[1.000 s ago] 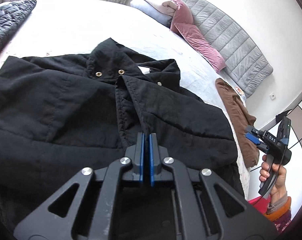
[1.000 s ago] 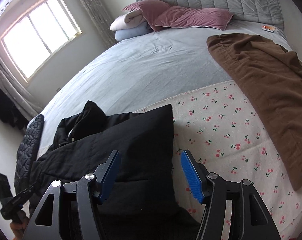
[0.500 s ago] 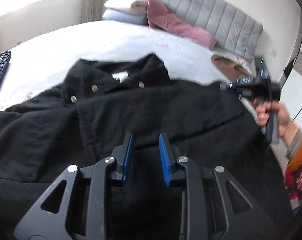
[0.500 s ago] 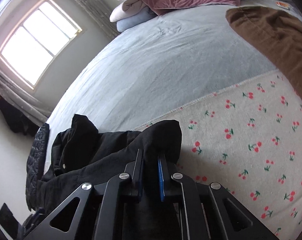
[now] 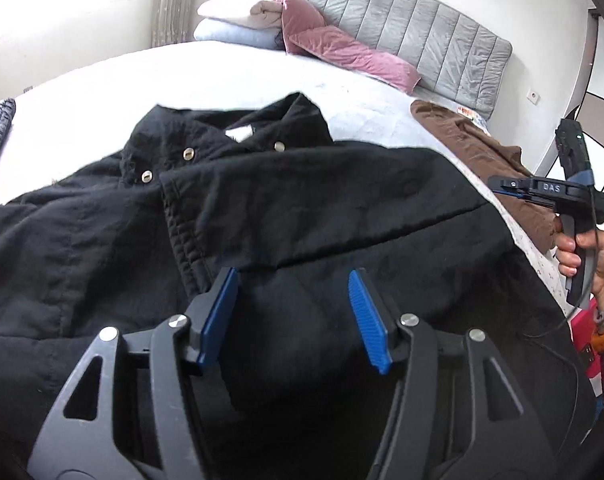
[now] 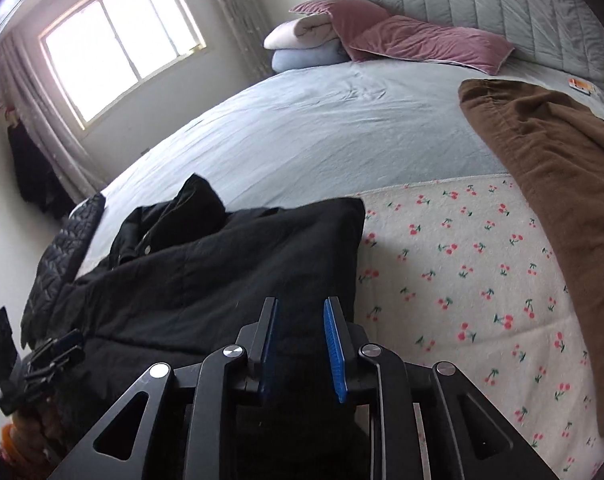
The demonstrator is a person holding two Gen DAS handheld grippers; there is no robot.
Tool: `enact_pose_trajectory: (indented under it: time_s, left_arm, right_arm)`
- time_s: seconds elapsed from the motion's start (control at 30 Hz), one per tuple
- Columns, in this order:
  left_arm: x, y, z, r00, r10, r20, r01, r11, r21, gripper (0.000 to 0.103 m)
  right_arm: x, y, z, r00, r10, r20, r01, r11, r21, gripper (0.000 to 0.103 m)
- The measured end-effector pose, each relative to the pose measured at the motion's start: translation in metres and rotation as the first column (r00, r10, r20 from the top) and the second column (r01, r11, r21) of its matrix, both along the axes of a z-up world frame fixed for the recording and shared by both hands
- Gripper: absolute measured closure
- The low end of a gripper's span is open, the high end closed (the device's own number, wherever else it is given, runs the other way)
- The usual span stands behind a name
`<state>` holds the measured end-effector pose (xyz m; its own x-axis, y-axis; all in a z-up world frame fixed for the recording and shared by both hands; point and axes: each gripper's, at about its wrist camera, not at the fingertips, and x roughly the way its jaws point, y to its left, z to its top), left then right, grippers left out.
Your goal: Fold large clothes
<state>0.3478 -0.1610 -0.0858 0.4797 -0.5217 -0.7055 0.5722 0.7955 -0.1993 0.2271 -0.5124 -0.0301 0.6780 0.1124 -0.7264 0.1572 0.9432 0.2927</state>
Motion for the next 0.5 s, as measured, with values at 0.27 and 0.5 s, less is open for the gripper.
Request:
enact_pose_trajectory:
  time_s: [0.27,0.5]
  left_arm:
    - [-0.025,0.013,0.032,0.998,0.033,-0.051,-0.03,0.998,0.061,0.032]
    - [-0.087,0.058,0.094,0.998,0.058,0.038,-0.062,0.992,0.112,0.02]
  right_arm:
    - [-0.032,-0.011,-0.005,0.988,-0.126,-0.094,0.122,0.991,-0.054,0.05]
    - [-0.11,0.022,0.077,0.998,-0.052,-0.034,0.048,0.992,-0.116,0.04]
